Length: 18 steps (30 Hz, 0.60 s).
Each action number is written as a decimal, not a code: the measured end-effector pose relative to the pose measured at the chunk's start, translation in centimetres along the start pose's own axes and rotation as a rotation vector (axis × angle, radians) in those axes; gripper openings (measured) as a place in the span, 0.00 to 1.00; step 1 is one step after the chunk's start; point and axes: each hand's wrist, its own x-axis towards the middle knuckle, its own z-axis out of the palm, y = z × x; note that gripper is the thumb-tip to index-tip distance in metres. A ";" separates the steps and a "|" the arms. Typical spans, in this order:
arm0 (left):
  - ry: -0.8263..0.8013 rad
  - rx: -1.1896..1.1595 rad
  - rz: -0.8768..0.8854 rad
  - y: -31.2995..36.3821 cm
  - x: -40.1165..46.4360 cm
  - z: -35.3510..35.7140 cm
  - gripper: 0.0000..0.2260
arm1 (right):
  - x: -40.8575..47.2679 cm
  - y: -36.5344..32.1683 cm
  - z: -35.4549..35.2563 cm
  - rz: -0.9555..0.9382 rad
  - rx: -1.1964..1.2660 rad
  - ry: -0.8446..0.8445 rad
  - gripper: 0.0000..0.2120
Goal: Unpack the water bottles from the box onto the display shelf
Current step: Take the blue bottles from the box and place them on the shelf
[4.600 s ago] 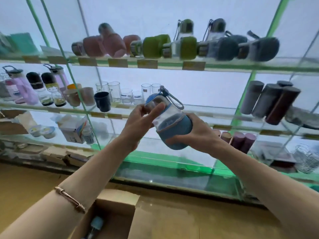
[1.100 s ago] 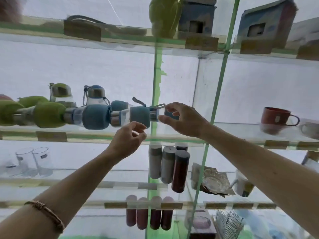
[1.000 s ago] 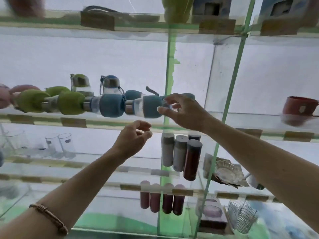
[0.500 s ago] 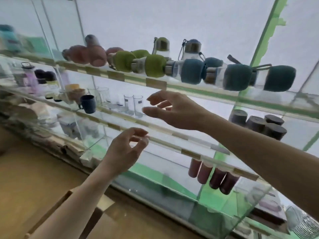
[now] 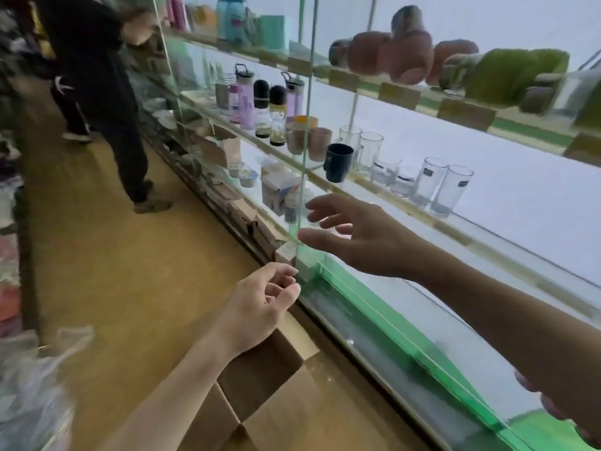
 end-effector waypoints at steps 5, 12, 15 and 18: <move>0.056 0.011 -0.165 -6.8 2.1 -3.0 0.08 | 7.8 0.6 5.8 -0.021 0.014 -0.174 0.30; 0.094 0.028 -0.461 -17.3 7.7 -4.9 0.10 | 19.2 5.9 13.3 -0.015 0.014 -0.411 0.31; 0.093 0.073 -0.568 -21.6 10.4 -5.3 0.10 | 23.7 8.8 16.6 0.050 0.101 -0.499 0.31; 0.091 0.074 -0.638 -25.7 13.2 -5.1 0.10 | 26.9 11.7 19.9 0.113 0.164 -0.550 0.29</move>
